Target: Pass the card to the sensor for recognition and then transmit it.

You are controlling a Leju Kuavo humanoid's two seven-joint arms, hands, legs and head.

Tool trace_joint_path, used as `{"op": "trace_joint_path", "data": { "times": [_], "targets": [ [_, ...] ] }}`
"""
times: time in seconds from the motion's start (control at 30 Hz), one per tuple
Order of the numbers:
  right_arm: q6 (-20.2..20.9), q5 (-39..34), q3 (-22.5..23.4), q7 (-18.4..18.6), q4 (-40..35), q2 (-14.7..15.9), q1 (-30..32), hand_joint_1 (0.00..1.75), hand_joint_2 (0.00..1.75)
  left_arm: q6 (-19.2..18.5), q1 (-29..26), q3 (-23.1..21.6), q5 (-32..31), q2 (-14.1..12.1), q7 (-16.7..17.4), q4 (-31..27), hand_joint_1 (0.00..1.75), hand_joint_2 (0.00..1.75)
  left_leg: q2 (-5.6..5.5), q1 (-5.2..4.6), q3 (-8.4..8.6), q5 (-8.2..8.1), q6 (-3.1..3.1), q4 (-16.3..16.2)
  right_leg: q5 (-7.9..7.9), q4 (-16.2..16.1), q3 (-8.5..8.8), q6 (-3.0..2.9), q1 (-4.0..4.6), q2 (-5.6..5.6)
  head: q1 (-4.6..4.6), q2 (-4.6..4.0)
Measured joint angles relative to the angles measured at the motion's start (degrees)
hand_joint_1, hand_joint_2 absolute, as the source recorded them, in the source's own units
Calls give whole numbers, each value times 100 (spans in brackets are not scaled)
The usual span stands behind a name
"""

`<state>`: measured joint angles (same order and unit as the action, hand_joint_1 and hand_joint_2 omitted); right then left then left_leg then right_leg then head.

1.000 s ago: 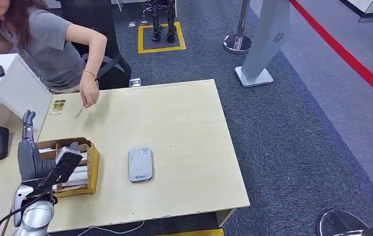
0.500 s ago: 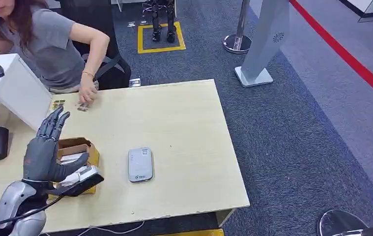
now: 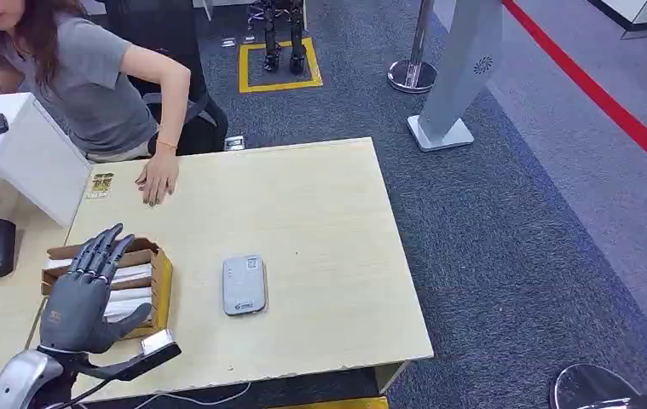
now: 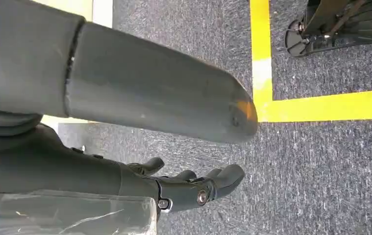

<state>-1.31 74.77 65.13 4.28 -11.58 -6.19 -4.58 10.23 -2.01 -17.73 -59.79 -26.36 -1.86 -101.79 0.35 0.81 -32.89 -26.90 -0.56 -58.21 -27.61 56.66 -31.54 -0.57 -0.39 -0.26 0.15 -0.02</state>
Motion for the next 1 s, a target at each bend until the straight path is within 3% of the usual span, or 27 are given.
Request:
{"op": "trace_joint_path", "data": {
  "times": [0.4,0.83,1.0],
  "targets": [
    [-31,-31,15,46,0,-20,17,0,0,339,-955,254,-709,-291,444,-499,0,175,0,0,-2,-3,0,2,-4,-1,-3,-2,0,0,-2,0],
    [-44,-31,20,22,0,-22,24,0,0,350,-1506,487,-751,-343,859,-586,0,175,-2,0,-2,-3,0,2,-4,-1,0,-2,0,-6,0,0],
    [-44,-31,20,22,0,-22,24,0,0,350,-1506,487,-751,-343,859,-586,0,175,-2,0,-2,-3,0,2,-4,-1,0,-2,0,-6,0,0]
  ]
}}
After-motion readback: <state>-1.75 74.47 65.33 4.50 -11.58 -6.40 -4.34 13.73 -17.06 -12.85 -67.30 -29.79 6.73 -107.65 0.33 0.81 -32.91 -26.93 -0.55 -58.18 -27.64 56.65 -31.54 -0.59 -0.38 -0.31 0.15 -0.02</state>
